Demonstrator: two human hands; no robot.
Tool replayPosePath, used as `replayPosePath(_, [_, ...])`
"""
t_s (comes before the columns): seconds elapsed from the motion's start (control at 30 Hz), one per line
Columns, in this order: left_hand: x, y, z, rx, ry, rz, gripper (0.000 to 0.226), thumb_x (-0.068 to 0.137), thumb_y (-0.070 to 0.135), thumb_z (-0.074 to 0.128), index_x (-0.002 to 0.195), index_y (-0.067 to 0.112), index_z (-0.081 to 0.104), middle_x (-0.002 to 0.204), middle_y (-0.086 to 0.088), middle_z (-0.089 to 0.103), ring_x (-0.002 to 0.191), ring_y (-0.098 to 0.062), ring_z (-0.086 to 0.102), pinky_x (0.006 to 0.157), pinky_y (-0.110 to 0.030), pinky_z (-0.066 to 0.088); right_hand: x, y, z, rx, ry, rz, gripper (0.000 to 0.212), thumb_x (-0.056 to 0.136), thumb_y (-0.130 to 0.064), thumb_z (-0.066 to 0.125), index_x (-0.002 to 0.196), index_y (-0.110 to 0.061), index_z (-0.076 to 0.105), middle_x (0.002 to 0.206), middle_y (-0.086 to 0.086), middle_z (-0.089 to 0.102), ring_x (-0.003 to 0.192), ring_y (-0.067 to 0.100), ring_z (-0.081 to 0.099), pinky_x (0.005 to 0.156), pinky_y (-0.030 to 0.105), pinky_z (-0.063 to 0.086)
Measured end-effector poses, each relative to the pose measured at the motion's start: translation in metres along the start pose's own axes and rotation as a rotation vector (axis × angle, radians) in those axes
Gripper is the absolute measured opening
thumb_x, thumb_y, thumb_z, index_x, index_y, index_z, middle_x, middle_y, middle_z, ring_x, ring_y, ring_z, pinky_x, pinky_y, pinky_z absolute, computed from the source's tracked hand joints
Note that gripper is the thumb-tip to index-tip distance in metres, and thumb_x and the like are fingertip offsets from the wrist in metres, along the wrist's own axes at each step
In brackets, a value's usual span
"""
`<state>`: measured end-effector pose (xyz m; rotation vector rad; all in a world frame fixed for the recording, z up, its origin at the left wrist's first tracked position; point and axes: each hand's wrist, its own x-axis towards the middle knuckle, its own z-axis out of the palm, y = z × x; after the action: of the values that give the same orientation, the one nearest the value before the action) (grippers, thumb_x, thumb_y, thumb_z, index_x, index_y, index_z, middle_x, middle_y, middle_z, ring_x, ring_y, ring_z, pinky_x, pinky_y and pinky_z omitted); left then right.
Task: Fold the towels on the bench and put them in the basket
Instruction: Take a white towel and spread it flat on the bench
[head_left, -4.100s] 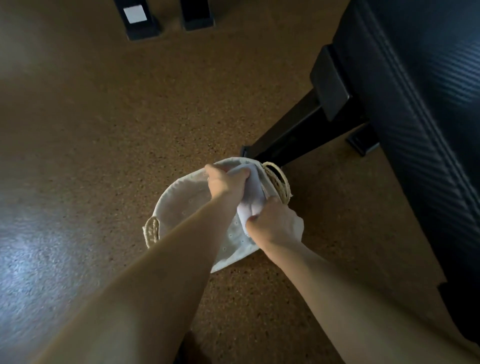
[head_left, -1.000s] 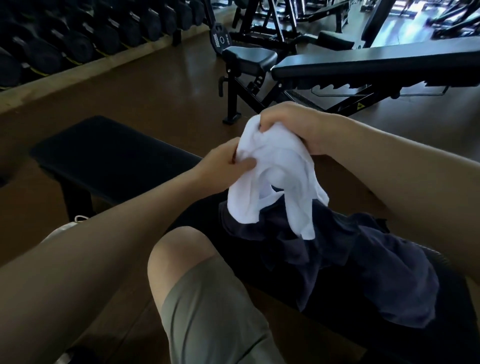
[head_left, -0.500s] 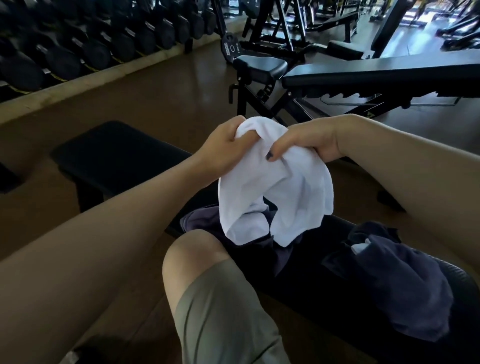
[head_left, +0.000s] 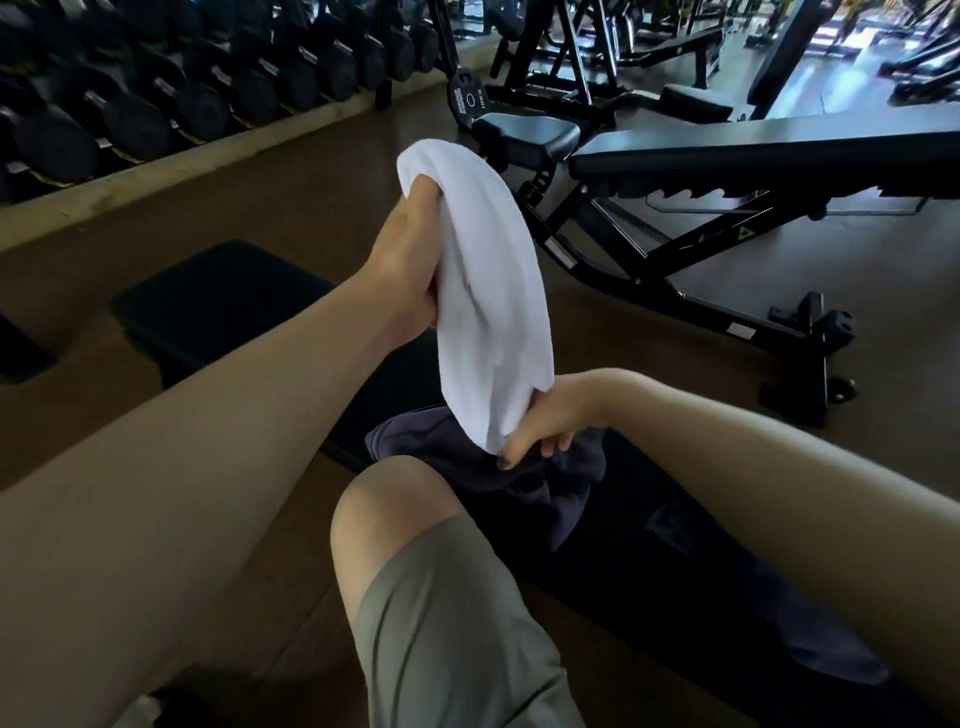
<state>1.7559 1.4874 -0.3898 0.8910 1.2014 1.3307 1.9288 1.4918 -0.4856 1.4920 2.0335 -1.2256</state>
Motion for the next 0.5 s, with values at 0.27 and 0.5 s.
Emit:
replayPosePath(0.27, [0.000,-0.004,-0.014,0.201,0.302,0.212,0.030,0.100,0.037,0.041,0.107,0.021,0.066,0.099,0.001,0.071,0.090,-0.014,0.068,0.079,-0.033,0.056,0.008,0.015,-0.007,-0.214,0.024,0.182,0.015,0.088,-0.019,0.062,0.080,-0.010,0.052,0.064,0.007,0.045,0.046,0.019,0.035,0.047,0.026,0.030])
replayPosePath(0.5, [0.010,0.007,-0.034,0.199,0.364,0.372,0.029,0.099,0.039,0.046,0.118,0.023,0.062,0.109,0.002,0.072,0.098,-0.011,0.070,0.088,-0.036,0.061,-0.004,0.054,-0.027,-0.603,-0.287,0.590,0.032,0.098,-0.029,0.061,0.078,-0.005,0.054,0.056,0.008,0.053,0.046,0.018,0.044,0.054,0.026,0.040])
